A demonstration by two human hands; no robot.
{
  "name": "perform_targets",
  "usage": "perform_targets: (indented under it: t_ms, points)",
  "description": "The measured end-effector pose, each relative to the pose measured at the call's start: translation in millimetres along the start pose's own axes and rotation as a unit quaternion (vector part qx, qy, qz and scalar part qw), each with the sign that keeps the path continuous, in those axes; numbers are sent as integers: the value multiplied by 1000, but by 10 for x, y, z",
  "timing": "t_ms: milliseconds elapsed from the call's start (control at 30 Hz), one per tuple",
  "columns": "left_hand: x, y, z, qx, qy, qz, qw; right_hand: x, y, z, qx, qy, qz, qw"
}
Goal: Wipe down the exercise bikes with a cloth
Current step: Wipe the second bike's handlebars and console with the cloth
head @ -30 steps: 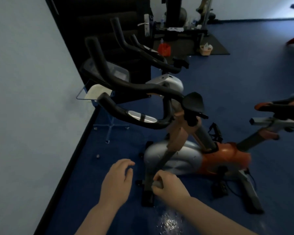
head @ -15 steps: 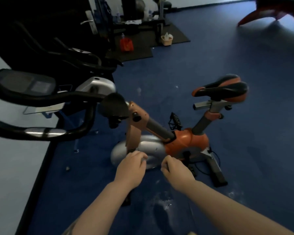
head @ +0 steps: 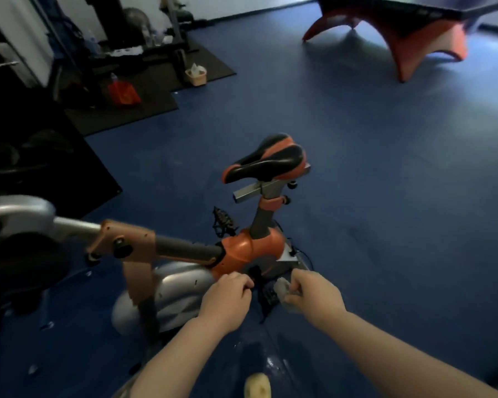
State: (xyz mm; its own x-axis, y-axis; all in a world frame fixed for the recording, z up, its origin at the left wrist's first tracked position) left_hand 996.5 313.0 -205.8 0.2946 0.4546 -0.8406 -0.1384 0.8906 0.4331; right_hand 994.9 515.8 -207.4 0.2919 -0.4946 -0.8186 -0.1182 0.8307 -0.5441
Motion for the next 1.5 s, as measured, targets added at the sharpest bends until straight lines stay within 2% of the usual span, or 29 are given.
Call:
perform_targets:
  t_ms: [333, 533, 633, 733, 867, 1033, 1167, 1500]
  points:
    - [521, 965, -781, 118, -124, -46, 984, -657, 961, 207, 157, 62, 50, 984]
    - [818, 1691, -1113, 166, -157, -77, 971, -1041, 1661, 245, 158, 72, 71, 982]
    - [1004, 2094, -1352, 174, -156, -82, 969, -1223, 2087, 155, 144, 43, 75, 986]
    - [1217, 2511, -1575, 156, -151, -87, 972, -1459, 2561, 34, 127, 2, 90, 988]
    - [1410, 3134, -1841, 132, -154, -85, 976, -1853, 3087, -143, 105, 8, 96, 990]
    - [1441, 3777, -2266, 106, -122, -56, 985, -2330, 3551, -590, 80, 8, 98, 992]
    - [1370, 3944, -2657, 74, -102, -49, 991, -2529, 3837, -1095, 66, -10, 88, 994]
    - [1100, 3937, -4042, -51, -45, 13, 998, -3130, 4183, -2867, -35, -74, 122, 989]
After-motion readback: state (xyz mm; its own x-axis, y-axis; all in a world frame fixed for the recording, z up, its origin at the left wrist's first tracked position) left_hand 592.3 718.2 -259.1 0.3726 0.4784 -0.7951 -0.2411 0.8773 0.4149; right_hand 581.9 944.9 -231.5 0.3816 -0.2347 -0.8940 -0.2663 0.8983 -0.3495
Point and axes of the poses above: each hand's wrist, its own z-axis away from the middle knuckle, its own x-axis out of the palm, y = z × x, the point moved 1 cm from there along -z, towards the middle knuckle, and after that the axes turned 10 degrees about -x, right-handed, at the moved point
